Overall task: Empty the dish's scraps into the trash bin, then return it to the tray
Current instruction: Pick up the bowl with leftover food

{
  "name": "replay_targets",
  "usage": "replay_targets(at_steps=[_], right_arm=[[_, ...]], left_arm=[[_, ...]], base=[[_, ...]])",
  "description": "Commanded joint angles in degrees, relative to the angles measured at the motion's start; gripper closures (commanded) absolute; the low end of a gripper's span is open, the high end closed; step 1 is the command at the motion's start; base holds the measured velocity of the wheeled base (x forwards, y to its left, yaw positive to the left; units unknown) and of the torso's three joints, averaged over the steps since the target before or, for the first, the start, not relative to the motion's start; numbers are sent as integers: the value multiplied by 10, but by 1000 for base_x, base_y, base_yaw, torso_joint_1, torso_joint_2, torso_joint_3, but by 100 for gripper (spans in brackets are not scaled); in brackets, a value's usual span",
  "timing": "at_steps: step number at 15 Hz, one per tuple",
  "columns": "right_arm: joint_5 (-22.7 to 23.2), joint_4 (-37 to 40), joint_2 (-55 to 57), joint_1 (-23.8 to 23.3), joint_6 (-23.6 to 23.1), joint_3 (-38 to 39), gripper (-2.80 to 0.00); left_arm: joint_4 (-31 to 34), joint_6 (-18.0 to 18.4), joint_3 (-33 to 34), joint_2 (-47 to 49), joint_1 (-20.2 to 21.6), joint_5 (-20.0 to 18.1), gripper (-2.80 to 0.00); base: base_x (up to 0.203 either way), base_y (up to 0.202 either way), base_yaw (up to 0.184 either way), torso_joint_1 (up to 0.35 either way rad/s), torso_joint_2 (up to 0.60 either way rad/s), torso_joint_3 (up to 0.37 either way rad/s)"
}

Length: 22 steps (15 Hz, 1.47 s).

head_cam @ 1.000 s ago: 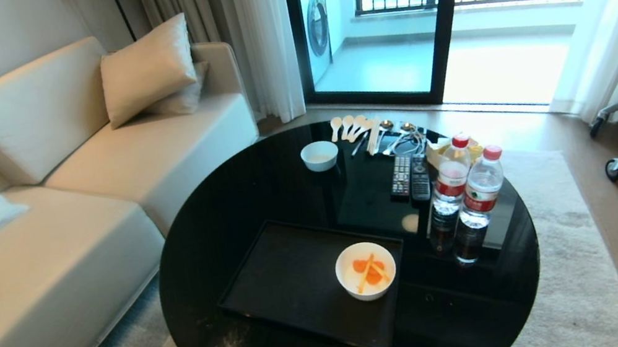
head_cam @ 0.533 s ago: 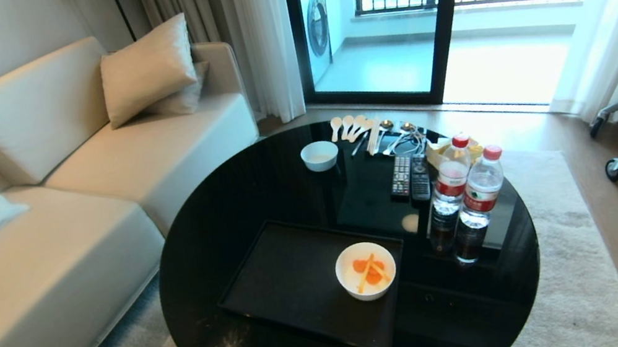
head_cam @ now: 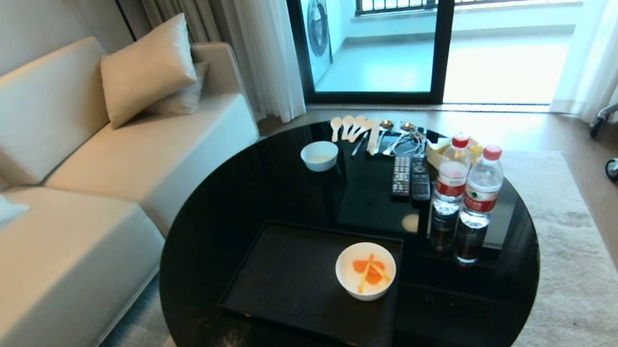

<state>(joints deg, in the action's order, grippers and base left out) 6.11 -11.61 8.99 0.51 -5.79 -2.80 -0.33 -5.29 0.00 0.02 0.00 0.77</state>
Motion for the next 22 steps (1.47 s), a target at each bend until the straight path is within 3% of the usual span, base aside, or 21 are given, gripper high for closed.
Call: replay_targets(at_steps=[1,6,8,11,14,19,22], right_arm=[[24,-76,130,1,-17,-29,0],[139,-225,340,4,-78,-124,0],[194,-242,417,8,-93,-176,0],[230,-241,521,45,-99,-254,0],[238,-147,585,119,-90,-297,0],[234,57,674,197,-81,-375,0],[184,121,770,224,-83,-446,0]], left_arm=[[0,-1,0,0,0,0,0],[0,-1,0,0,0,0,0],[0,-1,0,0,0,0,0],[0,-1,0,0,0,0,0],[0,-1,0,0,0,0,0],[0,-1,0,0,0,0,0],[0,-1,0,0,0,0,0]], base=[[0,0,0,0,0,0],[0,0,0,0,0,0],[0,0,0,0,0,0],[0,0,0,0,0,0],[0,0,0,0,0,0],[0,0,0,0,0,0],[0,0,0,0,0,0]])
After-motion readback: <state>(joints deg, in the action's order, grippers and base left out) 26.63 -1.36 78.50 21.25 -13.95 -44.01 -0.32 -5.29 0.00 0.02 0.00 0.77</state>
